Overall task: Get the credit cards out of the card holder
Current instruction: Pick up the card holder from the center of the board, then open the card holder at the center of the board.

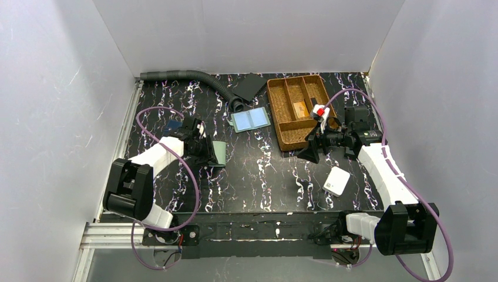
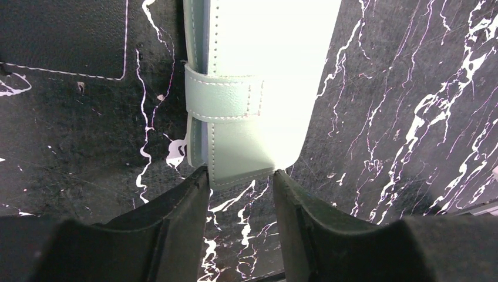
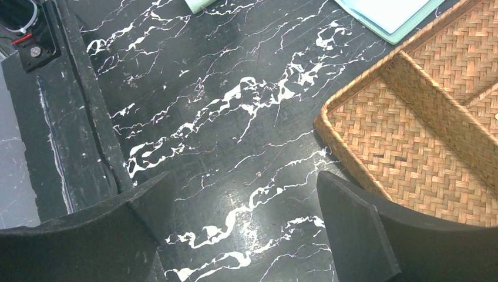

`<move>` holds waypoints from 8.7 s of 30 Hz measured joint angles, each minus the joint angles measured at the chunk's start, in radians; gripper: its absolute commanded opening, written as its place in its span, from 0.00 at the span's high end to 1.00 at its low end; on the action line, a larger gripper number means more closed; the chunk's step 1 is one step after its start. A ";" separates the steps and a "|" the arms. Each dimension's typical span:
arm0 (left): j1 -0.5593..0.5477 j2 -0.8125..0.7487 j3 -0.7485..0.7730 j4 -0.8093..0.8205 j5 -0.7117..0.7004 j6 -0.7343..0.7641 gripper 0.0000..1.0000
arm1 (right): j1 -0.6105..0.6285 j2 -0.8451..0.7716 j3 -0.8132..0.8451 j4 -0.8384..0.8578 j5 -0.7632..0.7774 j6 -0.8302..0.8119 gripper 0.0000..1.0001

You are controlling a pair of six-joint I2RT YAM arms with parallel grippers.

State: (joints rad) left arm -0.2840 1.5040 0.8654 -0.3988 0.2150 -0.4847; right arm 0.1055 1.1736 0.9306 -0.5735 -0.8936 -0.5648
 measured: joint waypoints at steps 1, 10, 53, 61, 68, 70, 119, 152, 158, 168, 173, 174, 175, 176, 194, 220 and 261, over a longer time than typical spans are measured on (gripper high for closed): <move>0.000 0.000 0.000 0.000 -0.001 -0.002 0.65 | 0.000 0.000 0.000 0.000 0.000 0.000 0.02; 0.002 0.013 0.000 0.013 0.006 0.002 1.00 | 0.002 0.000 -0.011 0.001 0.001 0.003 0.02; -0.351 -0.243 -0.006 0.221 0.338 0.402 1.00 | 0.190 0.212 0.097 -0.006 -0.093 -0.011 0.02; -0.374 -0.248 -0.006 0.245 0.347 0.399 1.00 | 0.304 0.278 0.126 0.048 -0.075 0.043 0.02; -0.386 -0.260 -0.006 0.293 0.341 0.297 1.00 | 0.329 0.278 0.106 0.152 -0.053 0.139 0.02; -0.386 -0.252 -0.006 0.312 0.335 0.204 1.00 | 0.347 0.270 0.101 0.136 -0.020 0.093 0.02; -0.255 -0.456 -0.238 0.730 0.248 -0.683 0.02 | 0.465 0.171 -0.057 0.205 0.223 -0.014 0.99; -0.622 -0.434 -0.299 0.663 -0.211 0.660 0.30 | 0.341 0.265 -0.209 0.822 -0.132 0.865 0.99; -0.625 -0.398 -0.280 0.684 -0.227 0.691 0.31 | 0.341 0.280 -0.209 0.849 -0.133 0.900 0.99; -0.665 -0.335 -0.234 0.710 -0.238 0.728 0.38 | 0.341 0.319 -0.209 0.880 -0.138 0.950 0.99; -0.687 -0.281 -0.209 0.715 -0.264 0.774 0.44 | 0.341 0.319 -0.209 0.890 -0.138 0.955 0.99; -0.688 -0.275 -0.206 0.716 -0.269 0.779 0.47 | 0.340 0.319 -0.209 0.890 -0.137 0.955 0.99; -0.689 -0.269 -0.201 0.717 -0.276 0.785 0.51 | 0.339 0.319 -0.209 0.892 -0.135 0.955 0.99; -0.690 -0.263 -0.196 0.717 -0.283 0.791 0.56 | 0.336 0.319 -0.209 0.895 -0.133 0.954 0.99; -0.696 -0.269 -0.176 0.716 -0.347 0.783 0.55 | 0.328 0.319 -0.209 0.907 -0.128 0.945 0.99; -0.687 -0.287 -0.180 0.722 -0.306 0.768 0.56 | 0.334 0.319 -0.209 0.905 -0.143 0.948 0.99; -0.140 -0.329 -0.299 0.732 0.479 -0.139 0.02 | 0.339 0.216 -0.245 0.710 -0.164 0.581 0.99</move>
State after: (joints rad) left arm -0.4240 1.1748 0.5659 0.3336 0.6941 -0.6235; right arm 0.4446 1.3891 0.6861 0.1364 -1.0580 0.0158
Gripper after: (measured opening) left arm 0.963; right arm 0.384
